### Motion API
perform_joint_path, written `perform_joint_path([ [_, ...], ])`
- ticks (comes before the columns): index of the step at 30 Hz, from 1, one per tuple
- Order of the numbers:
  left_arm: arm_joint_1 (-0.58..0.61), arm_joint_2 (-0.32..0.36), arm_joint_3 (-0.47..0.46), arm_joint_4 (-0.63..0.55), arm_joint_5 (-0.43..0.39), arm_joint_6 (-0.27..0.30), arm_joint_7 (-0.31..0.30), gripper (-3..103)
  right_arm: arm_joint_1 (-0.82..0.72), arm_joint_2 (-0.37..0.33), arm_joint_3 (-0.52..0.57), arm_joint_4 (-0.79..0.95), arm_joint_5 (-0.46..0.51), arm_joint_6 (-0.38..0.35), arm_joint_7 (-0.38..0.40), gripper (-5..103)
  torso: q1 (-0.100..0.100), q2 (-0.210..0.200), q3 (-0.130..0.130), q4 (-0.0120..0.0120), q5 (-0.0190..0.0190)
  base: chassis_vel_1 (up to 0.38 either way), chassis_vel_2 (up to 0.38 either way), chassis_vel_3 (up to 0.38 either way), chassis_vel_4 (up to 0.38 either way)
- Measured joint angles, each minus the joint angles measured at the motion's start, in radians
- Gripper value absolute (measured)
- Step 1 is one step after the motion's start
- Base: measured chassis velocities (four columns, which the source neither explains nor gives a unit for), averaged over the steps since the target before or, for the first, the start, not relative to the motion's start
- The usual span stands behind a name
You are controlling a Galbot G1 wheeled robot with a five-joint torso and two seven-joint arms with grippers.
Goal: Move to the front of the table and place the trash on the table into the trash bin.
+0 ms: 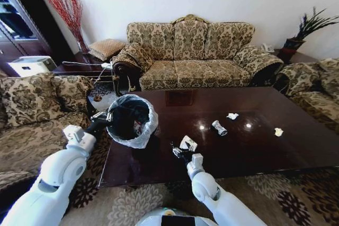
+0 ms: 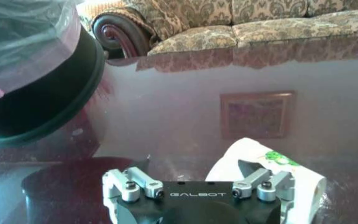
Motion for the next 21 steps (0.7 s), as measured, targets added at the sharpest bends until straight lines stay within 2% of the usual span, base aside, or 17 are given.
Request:
perform_joint_path([
  [5,0.0,0.001,-0.004,0.008,0.0,-0.012,0.002,1,-0.008,-0.006,-0.004,0.005,0.003,0.0,0.001,100,0.0,0.0,0.0,0.0,0.0,0.0,0.0,0.0,0.0],
  [16,-0.007,0.004,-0.006,0.015,-0.002,-0.015,0.009,1,0.001,-0.04,0.03,0.064,-0.031,0.021,-0.017,100,0.0,0.0,0.0,0.0,0.0002,0.0,0.0,0.0,0.0],
  [21,-0.01,0.004,-0.004,0.016,-0.003,-0.016,0.011,1,-0.058,-0.089,0.062,0.107,-0.062,0.024,0.011,100,0.0,0.0,0.0,0.0,0.0001,0.0,0.0,0.0,0.0],
])
